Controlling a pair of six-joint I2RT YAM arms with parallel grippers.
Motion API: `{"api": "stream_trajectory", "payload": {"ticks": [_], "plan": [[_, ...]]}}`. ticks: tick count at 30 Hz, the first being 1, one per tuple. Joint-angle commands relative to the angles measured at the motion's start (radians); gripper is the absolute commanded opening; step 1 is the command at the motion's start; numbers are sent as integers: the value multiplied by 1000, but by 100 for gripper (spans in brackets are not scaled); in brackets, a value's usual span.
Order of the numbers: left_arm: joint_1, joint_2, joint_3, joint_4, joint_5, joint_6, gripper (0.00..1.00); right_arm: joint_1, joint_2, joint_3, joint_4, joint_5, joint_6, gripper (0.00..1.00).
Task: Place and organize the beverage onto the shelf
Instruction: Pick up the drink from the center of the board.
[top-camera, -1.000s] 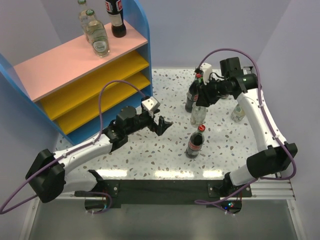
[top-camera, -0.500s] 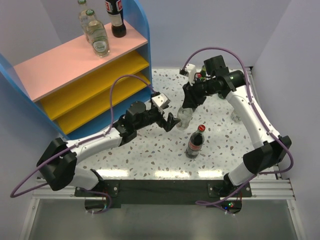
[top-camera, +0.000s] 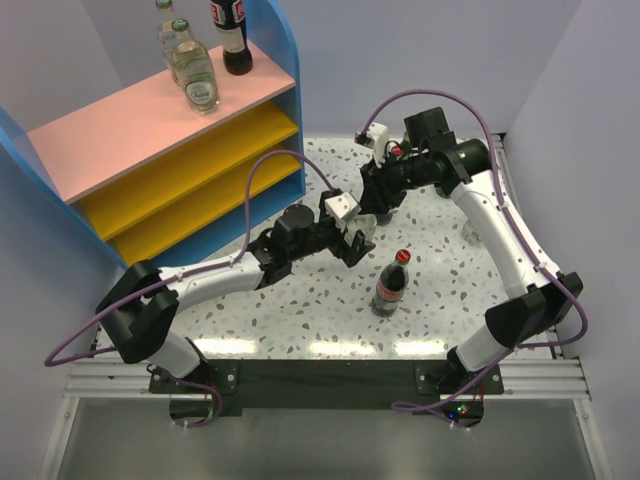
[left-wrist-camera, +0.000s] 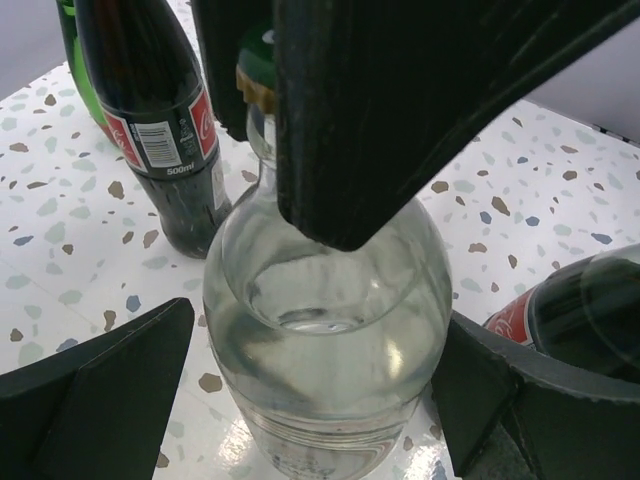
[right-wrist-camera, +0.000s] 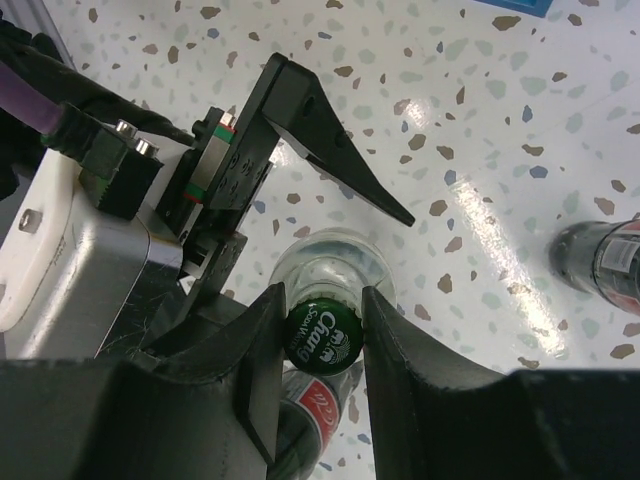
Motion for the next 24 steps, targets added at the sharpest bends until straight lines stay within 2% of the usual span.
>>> {"api": "stream_trajectory", "payload": {"ticks": [1,3,5,6,8,9,10,11,12,14,16,17,21,24], "plan": [[-7,3,49,88,-46,32,100,6,-36,63,79,-91,52,0],[-8,-3,53,85,-61,32,98,6,-41,58,82,-88,52,0],[-8,-8,61,63,-66,32,86,6,-44,52,84,-85,52,0],[-8,-12,67,52,-64,32,68,8,-47,49,87,-82,53,0],[-8,-19,75,26,-49,30,42,6,-52,44,91,-82,62,0],[-8,-29,75,22,-48,29,15,6,-53,44,94,-87,64,0],[-10,-38,72,17,-45,26,5,6,-55,44,96,-91,65,0],[-8,-48,61,8,-54,21,0,6,-55,46,96,-97,68,1],[-8,-74,52,6,-54,20,0,5,-58,46,101,-97,76,8],[-8,-124,21,9,-69,9,0,6,-65,46,102,-110,78,37],[-8,-163,0,6,-84,-5,0,5,-78,50,101,-132,78,60],[-8,-184,-17,-4,-101,-8,0,5,-82,55,98,-137,72,77],[-8,-322,-48,-59,-149,-13,0,-15,-116,102,87,-120,47,96],[-8,-415,-37,-139,-198,4,0,-96,-148,130,91,-156,56,99]]}}
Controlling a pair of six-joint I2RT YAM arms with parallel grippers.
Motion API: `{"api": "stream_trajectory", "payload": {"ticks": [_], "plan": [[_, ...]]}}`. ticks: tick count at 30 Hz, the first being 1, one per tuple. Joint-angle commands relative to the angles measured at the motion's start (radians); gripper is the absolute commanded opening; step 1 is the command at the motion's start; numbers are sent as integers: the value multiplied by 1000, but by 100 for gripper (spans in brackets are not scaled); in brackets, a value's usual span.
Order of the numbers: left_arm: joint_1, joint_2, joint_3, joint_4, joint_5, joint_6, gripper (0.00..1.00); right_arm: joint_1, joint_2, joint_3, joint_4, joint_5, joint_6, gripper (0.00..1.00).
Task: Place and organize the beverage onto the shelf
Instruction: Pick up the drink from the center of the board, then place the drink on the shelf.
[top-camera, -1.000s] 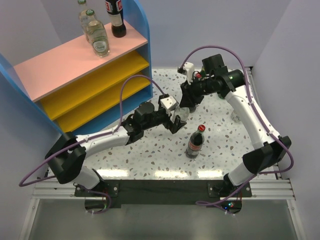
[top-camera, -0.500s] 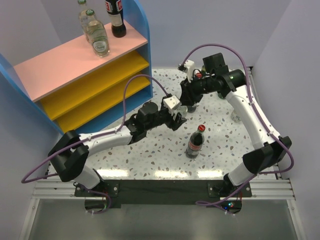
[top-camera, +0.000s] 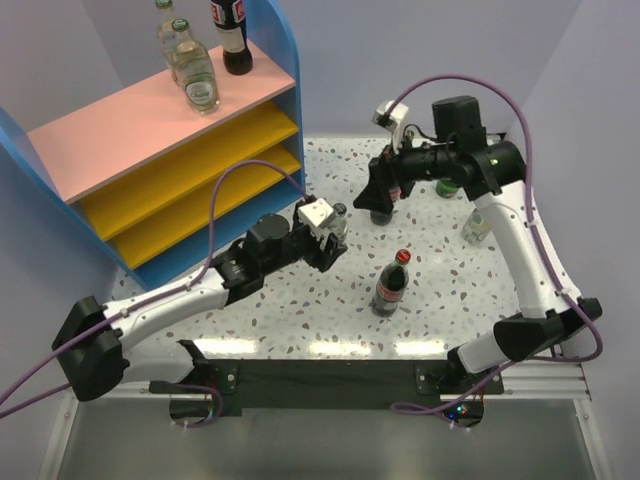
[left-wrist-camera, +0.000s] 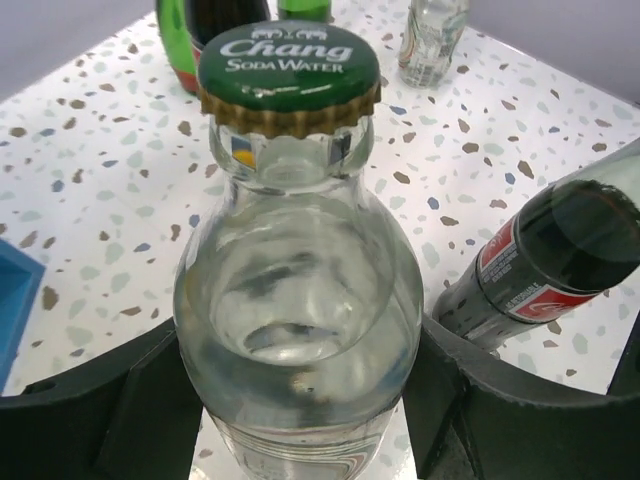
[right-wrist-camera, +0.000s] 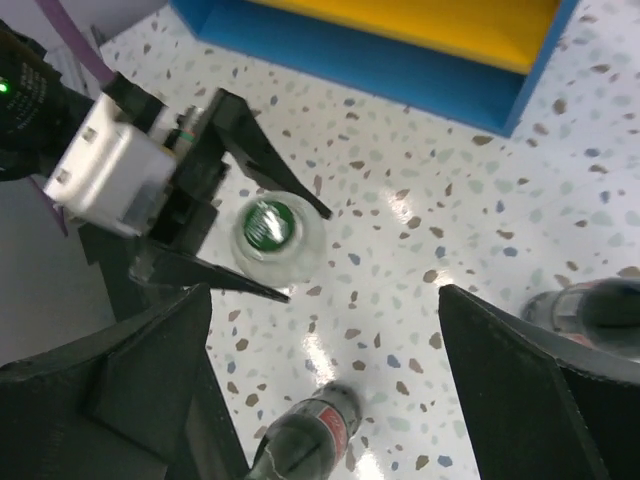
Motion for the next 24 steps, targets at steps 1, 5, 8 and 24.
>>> {"api": "stream_trajectory", "payload": {"ticks": [1,5,8,24], "plan": [[3,-170,60,72,-88,12,0,-101,-85,63,39,-69,16,99],[3,-233,247,-150,-201,58,0,-205,-129,-8,81,-90,64,99],[3,-244,417,-293,-278,99,0,-219,-162,-101,128,-87,94,99],[32,-92,1048,-533,-700,309,0,-251,-154,-194,170,-37,128,99]]}}
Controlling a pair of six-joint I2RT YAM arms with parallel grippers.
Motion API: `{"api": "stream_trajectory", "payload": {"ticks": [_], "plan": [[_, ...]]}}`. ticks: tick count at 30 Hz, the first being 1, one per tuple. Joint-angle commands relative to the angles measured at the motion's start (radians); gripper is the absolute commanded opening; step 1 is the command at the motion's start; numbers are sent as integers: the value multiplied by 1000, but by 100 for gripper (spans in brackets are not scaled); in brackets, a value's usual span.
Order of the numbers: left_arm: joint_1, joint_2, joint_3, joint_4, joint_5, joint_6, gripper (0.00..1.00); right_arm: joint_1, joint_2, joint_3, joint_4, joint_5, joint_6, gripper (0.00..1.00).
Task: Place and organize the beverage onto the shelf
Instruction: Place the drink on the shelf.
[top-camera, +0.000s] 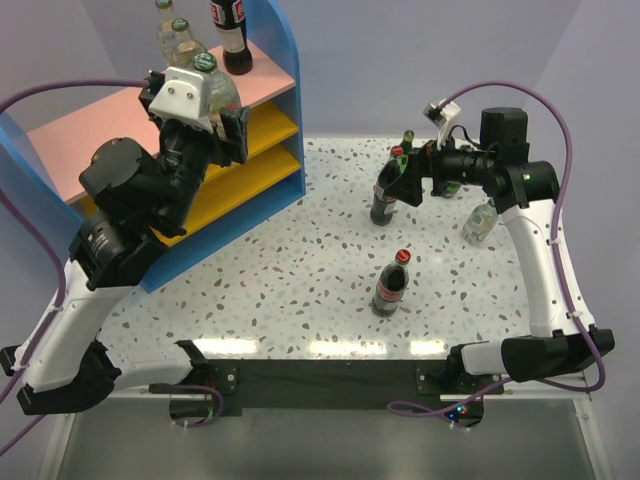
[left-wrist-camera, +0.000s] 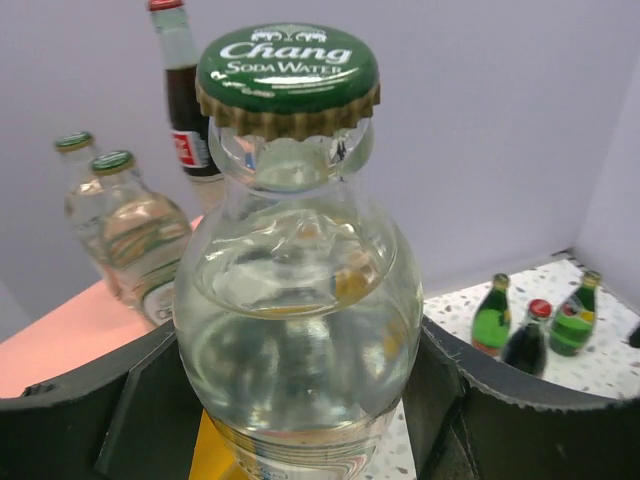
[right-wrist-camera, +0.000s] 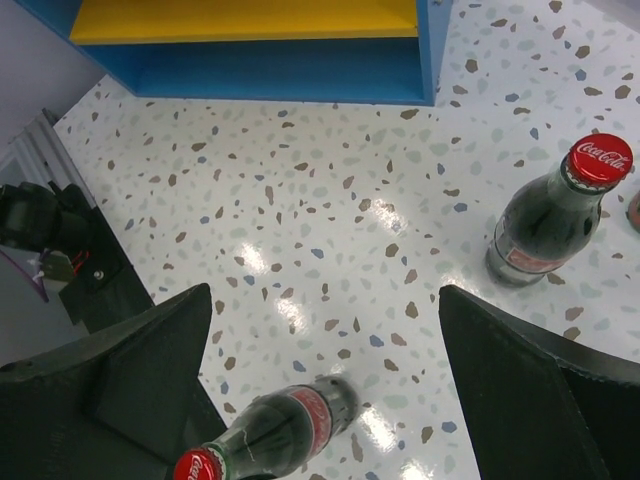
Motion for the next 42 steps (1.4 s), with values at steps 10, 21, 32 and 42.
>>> {"api": "stream_trajectory", "payload": {"ticks": [10,21,32,42], "plan": [[254,77,181,25,-91,-4,0,-12,0,-5,39,18,21,99],[445,97,189,61,-76,-67,0,-19,-5,-18,37,9,17,99],[790,247,290,38,246,-279,0,-20,-34,-44,31,-16,14,99],[951,338,321,70,447,-336,0,-22,-42,-55,36,-37,24,99]]}}
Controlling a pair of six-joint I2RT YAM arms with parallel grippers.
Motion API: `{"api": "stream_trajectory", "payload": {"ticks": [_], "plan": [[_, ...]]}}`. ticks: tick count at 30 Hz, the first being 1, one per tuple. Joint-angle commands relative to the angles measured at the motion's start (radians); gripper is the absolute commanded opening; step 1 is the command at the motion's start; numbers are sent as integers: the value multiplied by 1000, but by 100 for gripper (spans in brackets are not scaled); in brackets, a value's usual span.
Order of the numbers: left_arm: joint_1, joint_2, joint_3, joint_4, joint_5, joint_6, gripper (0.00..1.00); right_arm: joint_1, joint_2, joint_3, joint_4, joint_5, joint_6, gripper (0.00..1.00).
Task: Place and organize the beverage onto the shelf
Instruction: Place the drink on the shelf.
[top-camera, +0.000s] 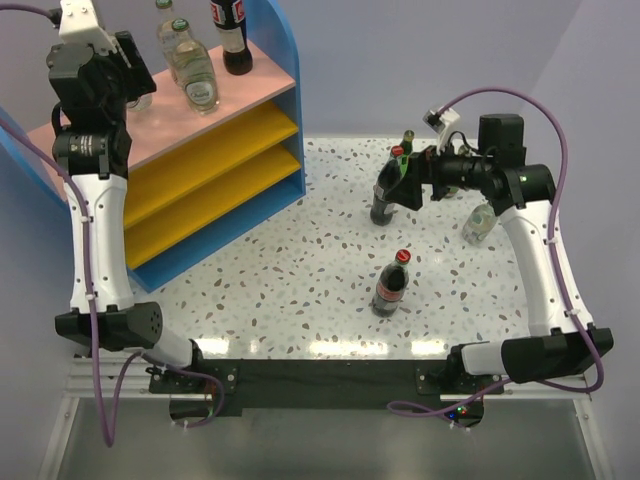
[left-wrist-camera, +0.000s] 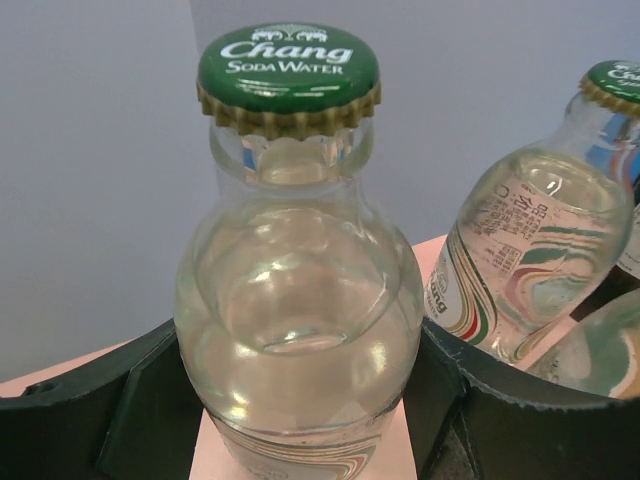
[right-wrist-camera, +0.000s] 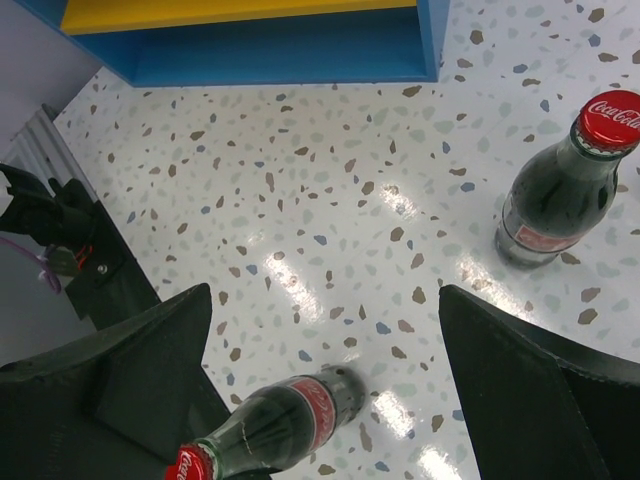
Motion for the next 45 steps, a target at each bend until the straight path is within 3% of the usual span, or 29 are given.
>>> {"api": "stream_trajectory", "payload": {"ticks": [1,18,23,24,30,42,45], "plan": [[35,-18,75,187,112,-46,0,-6,-33,6,31,-36,18,99],[47,71,72,232,166,23,2,-13,-28,-9,38,-49,24,99],[46,67,45,229,176,26,19,-14,-28,-9,38,-48,23,99],[47,62,40,229,178,29,31,-14,-30,-9,38,-48,23,99],[47,50,17,220,176,37,62,-17,-27,-9,41,-54,24,99],[46,22,6,210,179,43,89,-19,-27,-6,41,-60,26,99],[46,10,11,209,178,45,91,-20,-28,-8,40,-60,26,99]]}}
